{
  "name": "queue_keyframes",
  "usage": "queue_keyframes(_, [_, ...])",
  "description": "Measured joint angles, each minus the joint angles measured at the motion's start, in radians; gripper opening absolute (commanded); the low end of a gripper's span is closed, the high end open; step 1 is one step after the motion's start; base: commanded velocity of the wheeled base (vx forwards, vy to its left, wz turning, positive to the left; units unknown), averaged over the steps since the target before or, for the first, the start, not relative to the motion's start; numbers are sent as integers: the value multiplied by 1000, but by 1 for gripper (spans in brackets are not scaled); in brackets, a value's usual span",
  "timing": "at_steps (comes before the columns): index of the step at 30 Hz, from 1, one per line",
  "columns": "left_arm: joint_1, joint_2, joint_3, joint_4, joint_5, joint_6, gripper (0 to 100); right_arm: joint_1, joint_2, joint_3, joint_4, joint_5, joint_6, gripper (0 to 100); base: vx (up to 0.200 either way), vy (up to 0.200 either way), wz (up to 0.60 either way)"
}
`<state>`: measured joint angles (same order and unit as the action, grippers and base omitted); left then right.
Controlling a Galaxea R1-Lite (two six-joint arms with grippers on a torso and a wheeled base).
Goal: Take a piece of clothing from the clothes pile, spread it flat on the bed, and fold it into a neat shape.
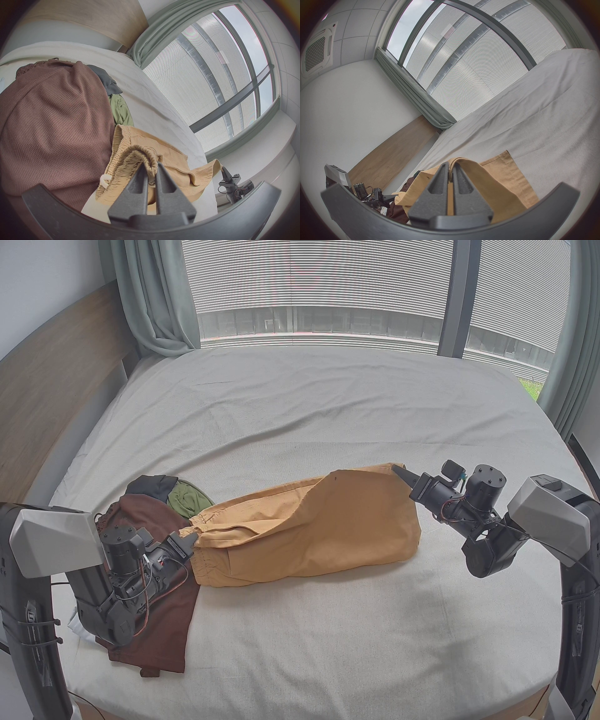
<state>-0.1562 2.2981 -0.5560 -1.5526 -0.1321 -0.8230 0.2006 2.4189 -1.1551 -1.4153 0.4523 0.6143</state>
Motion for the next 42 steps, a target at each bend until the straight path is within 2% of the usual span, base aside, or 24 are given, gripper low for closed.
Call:
queue_keyframes(10, [13, 4, -40, 0, 33, -19, 0, -7, 7, -57, 50, 0, -1, 0, 0, 0, 0])
queue_keyframes(24, [0, 49, -87, 0, 45, -11, 0, -10, 82, -161, 96, 0, -1, 0, 0, 0, 0])
queue_keyframes(42, [-6, 100, -184, 0, 45, -10, 0, -25, 108, -201, 124, -3, -2, 0, 0, 0, 0])
